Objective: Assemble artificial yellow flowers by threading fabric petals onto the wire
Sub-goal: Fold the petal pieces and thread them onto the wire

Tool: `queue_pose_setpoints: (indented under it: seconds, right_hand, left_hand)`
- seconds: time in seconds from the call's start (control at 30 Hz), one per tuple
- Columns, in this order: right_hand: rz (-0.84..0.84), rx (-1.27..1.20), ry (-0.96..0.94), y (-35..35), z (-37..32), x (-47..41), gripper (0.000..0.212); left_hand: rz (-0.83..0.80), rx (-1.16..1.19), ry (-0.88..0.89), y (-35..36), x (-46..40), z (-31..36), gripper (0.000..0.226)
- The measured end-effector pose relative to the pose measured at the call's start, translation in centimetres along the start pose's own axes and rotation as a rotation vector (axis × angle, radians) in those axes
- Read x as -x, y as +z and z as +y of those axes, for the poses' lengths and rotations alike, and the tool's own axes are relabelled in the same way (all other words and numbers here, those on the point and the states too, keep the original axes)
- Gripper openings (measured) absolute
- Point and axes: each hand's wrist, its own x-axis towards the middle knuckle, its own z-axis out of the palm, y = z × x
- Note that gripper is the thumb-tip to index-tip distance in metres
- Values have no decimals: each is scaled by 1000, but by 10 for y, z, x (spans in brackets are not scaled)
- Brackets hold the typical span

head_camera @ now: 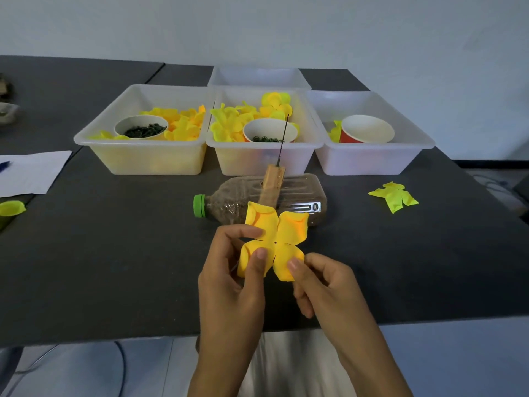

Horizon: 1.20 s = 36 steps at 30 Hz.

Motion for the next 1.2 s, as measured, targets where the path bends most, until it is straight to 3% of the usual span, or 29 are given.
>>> queue_pose_setpoints:
  seconds: [0.27, 0.5, 0.67, 0.83, 0.97, 1.2]
  right_hand:
    - [59, 156, -123, 3, 2, 8, 31]
    - [-106, -193, -277, 5, -3, 11, 36]
    - [-64, -276, -179, 8, 5, 8, 36]
    - [-164, -211, -19, 13, 9, 6, 20]
    - [-160, -247, 47, 8, 9, 5, 16]
    - [-76, -217, -248, 9, 4, 15, 29]
  left_hand:
    - [-5, 9, -40, -4, -2, -4, 15]
    - [-128, 250, -211, -10, -3, -10, 19]
    - [-64, 212, -140, -4, -1, -9, 11]
    - [54, 107, -6, -1, 1, -4, 10]
    - [72, 43, -8, -4, 0, -6, 12]
    - [2, 151, -141, -5, 2, -13, 9]
